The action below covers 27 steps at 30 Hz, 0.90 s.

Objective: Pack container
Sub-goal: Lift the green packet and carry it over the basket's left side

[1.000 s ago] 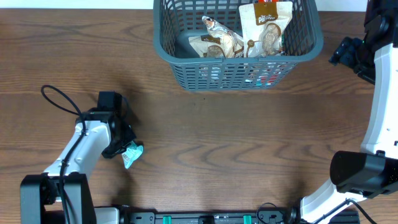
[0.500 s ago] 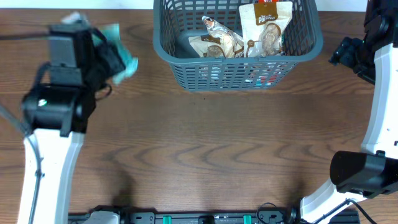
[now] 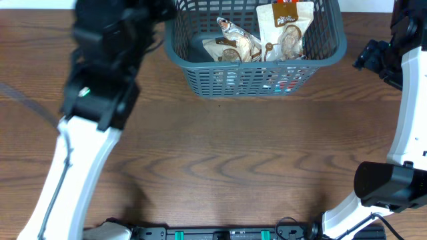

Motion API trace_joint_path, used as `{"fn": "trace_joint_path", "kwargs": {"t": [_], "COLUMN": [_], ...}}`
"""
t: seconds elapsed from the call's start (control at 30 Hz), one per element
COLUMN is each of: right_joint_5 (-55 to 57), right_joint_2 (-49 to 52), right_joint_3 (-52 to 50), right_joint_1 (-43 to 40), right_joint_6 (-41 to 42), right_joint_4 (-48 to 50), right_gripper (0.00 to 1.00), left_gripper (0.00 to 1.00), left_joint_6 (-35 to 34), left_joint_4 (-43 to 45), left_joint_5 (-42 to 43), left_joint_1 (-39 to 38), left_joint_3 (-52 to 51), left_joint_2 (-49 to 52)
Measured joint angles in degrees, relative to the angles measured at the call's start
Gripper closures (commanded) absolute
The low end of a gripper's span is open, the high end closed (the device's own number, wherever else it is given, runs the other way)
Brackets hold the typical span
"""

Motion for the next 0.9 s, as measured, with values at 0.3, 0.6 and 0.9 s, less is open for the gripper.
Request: {"fn": "trace_joint_path", "kwargs": {"t": [0.3, 0.6, 0.9], "right_joint_5": [0.0, 0.0, 0.0], "right_joint_2": [0.0, 0.0, 0.0], "right_joint_3": [0.0, 0.0, 0.0], "right_joint_1": [0.0, 0.0, 0.0], "right_joint_6": [0.0, 0.0, 0.0], "right_joint_4": [0.0, 0.0, 0.0], "right_gripper": [0.01, 0.01, 0.01], "left_gripper": [0.94, 0.94, 0.94], "left_joint_6": [-11.4, -14.5, -14.6], "left_joint_4": [14.3, 11.5, 2.3], "left_joint_5": [0.0, 0.0, -2.0], "left_joint_1": [-4.2, -6.1, -6.1], "left_joint_3": [0.0, -0.1, -0.1], "left_joint_2": [16.8, 22.1, 22.6]}}
